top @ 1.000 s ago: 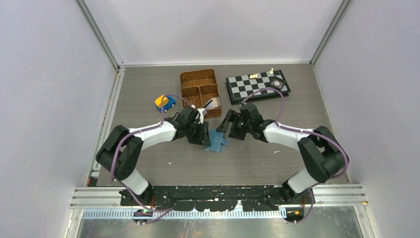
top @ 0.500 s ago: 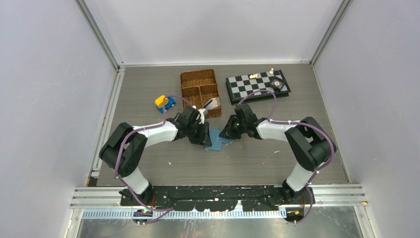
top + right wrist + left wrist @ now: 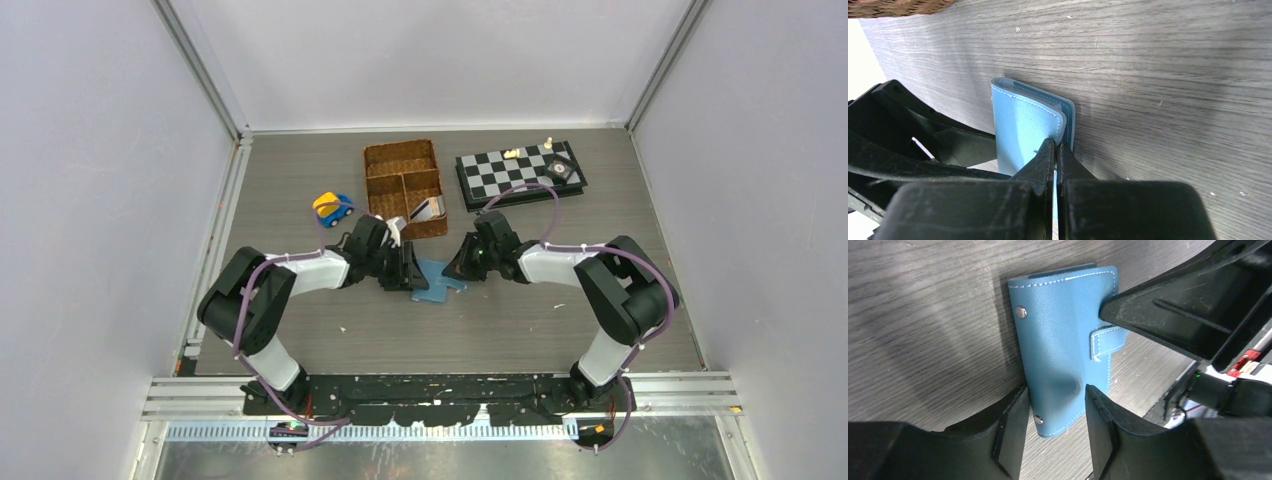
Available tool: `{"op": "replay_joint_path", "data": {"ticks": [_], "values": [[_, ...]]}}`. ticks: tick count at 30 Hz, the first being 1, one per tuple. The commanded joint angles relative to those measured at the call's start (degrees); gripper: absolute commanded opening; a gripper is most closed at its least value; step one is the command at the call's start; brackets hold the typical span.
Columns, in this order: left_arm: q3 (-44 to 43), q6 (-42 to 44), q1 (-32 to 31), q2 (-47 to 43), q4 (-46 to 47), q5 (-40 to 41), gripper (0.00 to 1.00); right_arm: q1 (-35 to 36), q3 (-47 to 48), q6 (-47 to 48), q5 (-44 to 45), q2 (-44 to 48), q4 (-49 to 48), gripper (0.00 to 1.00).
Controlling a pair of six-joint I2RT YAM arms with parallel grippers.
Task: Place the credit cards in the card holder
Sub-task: Close the card holder at the center of the board.
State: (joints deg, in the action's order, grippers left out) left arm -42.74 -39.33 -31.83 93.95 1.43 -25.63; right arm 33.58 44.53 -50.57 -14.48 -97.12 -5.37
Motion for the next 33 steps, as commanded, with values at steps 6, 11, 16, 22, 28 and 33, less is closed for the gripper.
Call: {"op": "replay_joint_path", "data": {"ticks": [6, 11, 16, 22, 28, 33], "values": [[4.99, -10.31, 1.14, 6.74, 20.97, -6.9, 0.37, 0.34, -2.88, -0.52, 2.08, -1.42, -1.55, 0.0], [5.98, -9.14, 1.07, 4.56, 23.02, -7.35, 0.07, -0.64, -4.55, 0.51, -0.02, 3.57, -3.87, 0.04], [5.9, -0.58, 1.07, -3.31, 17.1, -7.55, 0.0, -2.48, -3.98, 8.04, 0.45, 15.34, 2.72, 0.52], [3.31, 10.32, 1.13, -14.83, 3.39, -14.47, 0.0, -6.5, -3.76, 16.37, -10.18, 28.53, 9.71, 0.73], [1.06, 9.46, 0.92, -23.63, 0.08, -26.76, 0.0, -7.66, 0.25, 21.92, -25.25, 34.57, 16.53, 0.75], [-2.46, 11.87, 0.64, -28.98, -9.12, -29.49, 0.0, -7.67, 3.98, 24.59, -27.45, 37.31, 22.11, 0.75]]}}
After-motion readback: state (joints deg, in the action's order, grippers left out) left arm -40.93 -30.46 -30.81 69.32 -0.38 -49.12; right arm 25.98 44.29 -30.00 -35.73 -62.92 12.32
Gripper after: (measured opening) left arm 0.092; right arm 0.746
